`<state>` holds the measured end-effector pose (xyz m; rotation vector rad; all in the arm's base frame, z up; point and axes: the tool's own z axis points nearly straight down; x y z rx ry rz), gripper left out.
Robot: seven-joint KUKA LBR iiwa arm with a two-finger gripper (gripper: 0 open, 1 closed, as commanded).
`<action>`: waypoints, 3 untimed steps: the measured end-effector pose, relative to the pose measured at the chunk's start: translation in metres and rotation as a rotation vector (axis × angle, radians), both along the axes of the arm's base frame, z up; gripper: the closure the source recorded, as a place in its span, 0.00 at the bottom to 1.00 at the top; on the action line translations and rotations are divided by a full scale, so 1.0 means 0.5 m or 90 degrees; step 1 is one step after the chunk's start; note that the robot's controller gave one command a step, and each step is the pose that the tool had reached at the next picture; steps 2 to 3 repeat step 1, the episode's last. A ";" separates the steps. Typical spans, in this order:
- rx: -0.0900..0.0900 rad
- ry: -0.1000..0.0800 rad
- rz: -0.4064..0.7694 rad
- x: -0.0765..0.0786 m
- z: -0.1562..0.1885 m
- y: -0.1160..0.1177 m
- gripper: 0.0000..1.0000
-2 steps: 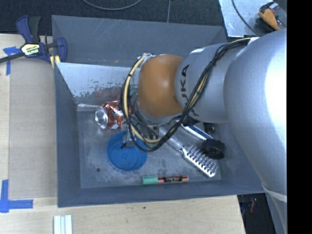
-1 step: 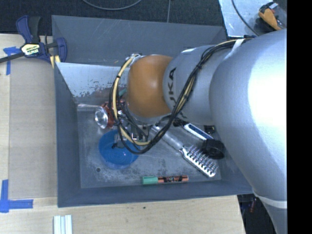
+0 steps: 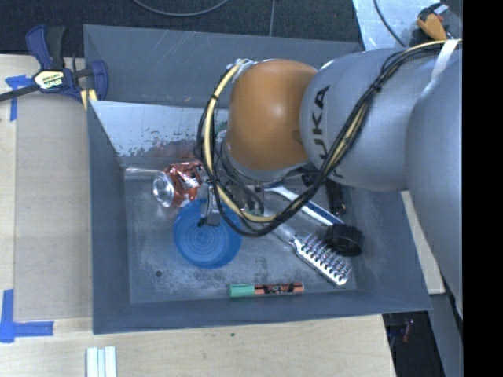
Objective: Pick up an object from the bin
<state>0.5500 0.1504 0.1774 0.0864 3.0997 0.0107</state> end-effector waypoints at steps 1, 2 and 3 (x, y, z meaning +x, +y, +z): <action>-0.002 0.014 -0.032 0.024 -0.132 0.033 1.00; -0.002 0.014 -0.032 0.024 -0.132 0.033 1.00; -0.002 0.014 -0.032 0.024 -0.132 0.033 1.00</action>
Offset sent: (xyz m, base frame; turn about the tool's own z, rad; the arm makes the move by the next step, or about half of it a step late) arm 0.0018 0.0068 0.0433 0.0200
